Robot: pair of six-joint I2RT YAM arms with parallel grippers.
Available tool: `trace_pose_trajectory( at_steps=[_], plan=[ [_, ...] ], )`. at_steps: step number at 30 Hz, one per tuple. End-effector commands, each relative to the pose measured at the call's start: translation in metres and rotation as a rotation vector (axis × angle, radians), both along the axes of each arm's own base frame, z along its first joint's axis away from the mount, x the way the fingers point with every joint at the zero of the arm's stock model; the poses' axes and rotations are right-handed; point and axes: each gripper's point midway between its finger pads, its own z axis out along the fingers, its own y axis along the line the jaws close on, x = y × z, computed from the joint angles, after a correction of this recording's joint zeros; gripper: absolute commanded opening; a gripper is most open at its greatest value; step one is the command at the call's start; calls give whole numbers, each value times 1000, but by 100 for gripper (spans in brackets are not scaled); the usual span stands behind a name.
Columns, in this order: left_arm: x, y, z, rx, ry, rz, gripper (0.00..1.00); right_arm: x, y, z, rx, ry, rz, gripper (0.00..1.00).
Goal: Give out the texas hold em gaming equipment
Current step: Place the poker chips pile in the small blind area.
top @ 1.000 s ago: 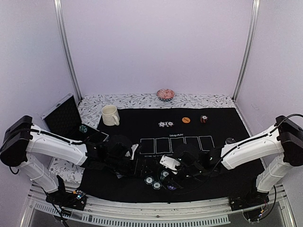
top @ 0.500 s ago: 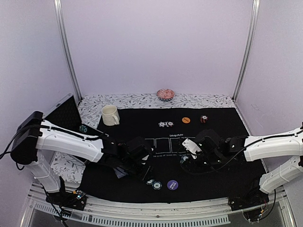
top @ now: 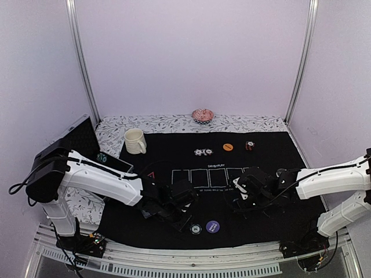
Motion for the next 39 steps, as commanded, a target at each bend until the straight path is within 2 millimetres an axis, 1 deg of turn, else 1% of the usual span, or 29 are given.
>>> trace_pose_trajectory(
  at_steps=[1,4,7,12,14,16,18,20,22,26,31,33,34,36,37,39],
  plan=[
    [-23,-4,-11,26,37,-88,46,-6,-9,-2,-1,36,-126,2],
    [-15,6,-2,65,-4,-70,46,-11,-3,-10,-30,55,-113,2],
    [-10,12,12,55,-38,-59,48,-14,4,-16,-43,71,-98,2],
    [2,18,29,24,-64,-31,52,-11,11,-20,-65,67,-89,3],
    [4,19,33,18,-72,-28,53,-10,11,-22,-84,66,-90,5],
    [7,20,37,10,-79,-25,54,-11,10,-27,-103,76,-89,11],
    [8,21,40,7,-86,-26,54,-13,8,-30,-112,87,-90,20],
    [11,23,43,9,-96,-19,55,-13,7,-29,-113,86,-99,36],
    [13,24,47,5,-105,-19,55,-11,3,-27,-114,75,-117,46],
    [19,27,59,-14,-128,-12,56,-11,0,-26,-111,66,-126,58],
    [26,35,70,-20,-155,5,57,-13,3,-25,-79,68,-118,68],
    [27,38,73,-28,-157,8,57,-12,5,-22,-72,64,-110,73],
    [28,40,74,-29,-158,10,57,-13,6,-20,-67,65,-102,78],
    [30,44,75,-32,-162,17,58,-13,10,-14,-53,65,-81,92],
    [31,45,76,-35,-163,22,58,-13,11,-11,-54,65,-73,96],
    [31,47,78,-40,-164,26,58,-11,13,0,-58,53,-62,97]
  ],
)
